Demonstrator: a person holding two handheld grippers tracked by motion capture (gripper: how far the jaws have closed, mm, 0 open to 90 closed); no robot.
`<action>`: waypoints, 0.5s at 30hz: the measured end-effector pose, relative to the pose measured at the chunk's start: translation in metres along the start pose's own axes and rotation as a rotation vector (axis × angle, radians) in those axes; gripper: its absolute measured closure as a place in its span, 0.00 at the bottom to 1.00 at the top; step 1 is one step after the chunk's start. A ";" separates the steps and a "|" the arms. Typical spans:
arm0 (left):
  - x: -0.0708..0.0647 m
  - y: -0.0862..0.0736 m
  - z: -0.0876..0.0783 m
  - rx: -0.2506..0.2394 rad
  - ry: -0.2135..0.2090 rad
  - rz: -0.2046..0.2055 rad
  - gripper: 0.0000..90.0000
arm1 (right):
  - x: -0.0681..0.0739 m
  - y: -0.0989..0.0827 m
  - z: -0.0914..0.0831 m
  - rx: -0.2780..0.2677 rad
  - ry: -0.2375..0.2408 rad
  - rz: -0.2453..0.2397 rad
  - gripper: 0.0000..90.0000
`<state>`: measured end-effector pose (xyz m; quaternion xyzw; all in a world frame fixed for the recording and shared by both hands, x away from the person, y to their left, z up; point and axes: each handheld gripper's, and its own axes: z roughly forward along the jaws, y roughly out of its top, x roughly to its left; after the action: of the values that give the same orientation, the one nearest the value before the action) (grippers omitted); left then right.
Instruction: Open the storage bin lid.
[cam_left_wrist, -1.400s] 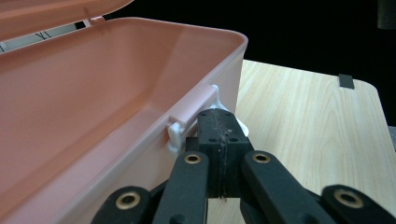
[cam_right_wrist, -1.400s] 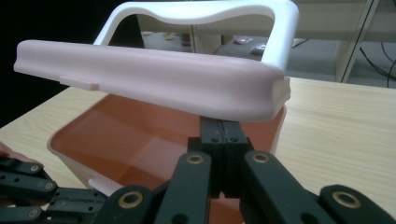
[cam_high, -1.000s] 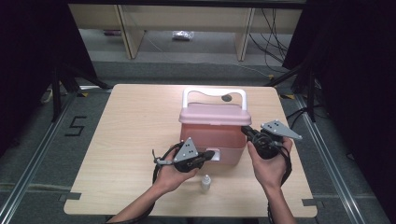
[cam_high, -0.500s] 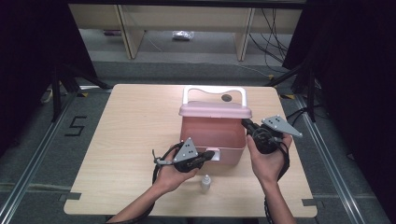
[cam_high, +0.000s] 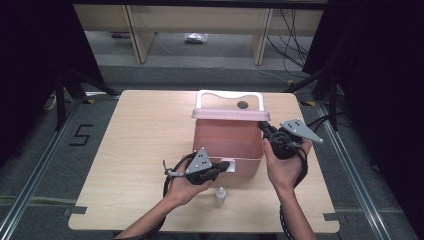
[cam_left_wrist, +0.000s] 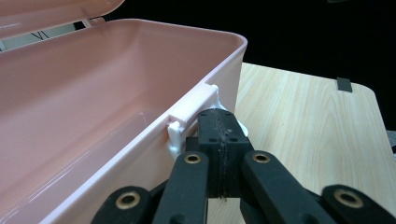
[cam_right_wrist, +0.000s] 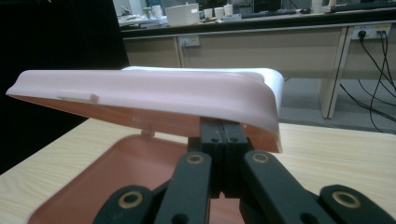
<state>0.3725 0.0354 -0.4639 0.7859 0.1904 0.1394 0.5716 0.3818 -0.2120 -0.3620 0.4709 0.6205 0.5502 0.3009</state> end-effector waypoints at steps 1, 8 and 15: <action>0.000 0.000 0.000 -0.001 0.000 0.000 0.99 | 0.000 0.000 0.000 0.000 0.000 0.000 1.00; 0.000 -0.001 0.000 -0.005 0.002 -0.009 0.99 | -0.002 0.004 0.006 -0.032 -0.023 -0.025 1.00; -0.001 -0.001 0.000 -0.006 0.004 -0.012 0.99 | -0.002 0.006 0.009 -0.040 -0.029 -0.036 1.00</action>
<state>0.3719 0.0354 -0.4648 0.7827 0.1957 0.1382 0.5744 0.3921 -0.2102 -0.3589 0.4614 0.6132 0.5502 0.3292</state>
